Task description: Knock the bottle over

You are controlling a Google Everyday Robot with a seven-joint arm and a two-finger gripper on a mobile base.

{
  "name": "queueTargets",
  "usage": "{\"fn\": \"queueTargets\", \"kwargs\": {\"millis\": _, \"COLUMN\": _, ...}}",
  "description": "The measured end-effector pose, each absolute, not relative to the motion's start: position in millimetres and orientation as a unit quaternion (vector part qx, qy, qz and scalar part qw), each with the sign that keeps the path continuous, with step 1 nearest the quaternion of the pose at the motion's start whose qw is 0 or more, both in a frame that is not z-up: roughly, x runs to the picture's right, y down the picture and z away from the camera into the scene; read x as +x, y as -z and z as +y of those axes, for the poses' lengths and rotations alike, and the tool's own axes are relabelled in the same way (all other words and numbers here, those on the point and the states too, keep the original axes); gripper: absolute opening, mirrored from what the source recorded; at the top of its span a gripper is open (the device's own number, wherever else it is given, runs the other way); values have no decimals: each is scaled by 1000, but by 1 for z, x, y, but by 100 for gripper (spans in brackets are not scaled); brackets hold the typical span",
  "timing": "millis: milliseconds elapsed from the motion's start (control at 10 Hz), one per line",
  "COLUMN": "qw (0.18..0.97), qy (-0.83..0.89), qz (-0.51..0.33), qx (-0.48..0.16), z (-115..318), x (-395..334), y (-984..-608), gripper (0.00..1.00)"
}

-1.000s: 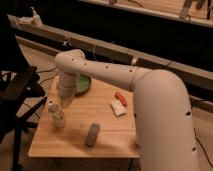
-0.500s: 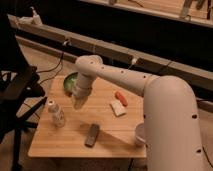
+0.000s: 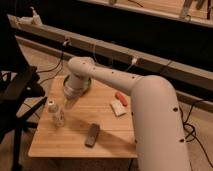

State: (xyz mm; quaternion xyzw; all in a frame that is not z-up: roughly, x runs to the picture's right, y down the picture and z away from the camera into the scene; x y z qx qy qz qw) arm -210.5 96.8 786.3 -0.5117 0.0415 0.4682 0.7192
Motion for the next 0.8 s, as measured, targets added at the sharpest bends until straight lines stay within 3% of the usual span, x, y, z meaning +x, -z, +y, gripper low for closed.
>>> {"fn": "queueTargets", "kwargs": {"millis": 200, "qw": 724, "qy": -439, "qz": 18, "qx": -533, "z": 102, "x": -241, "y": -779, "gripper": 1}}
{"fn": "queueTargets", "kwargs": {"millis": 500, "qw": 726, "qy": -437, "qz": 19, "qx": -530, "z": 99, "x": -260, "y": -775, "gripper": 24}}
{"fn": "queueTargets", "kwargs": {"millis": 800, "qw": 731, "qy": -439, "qz": 12, "qx": -522, "z": 95, "x": -237, "y": -779, "gripper": 27}}
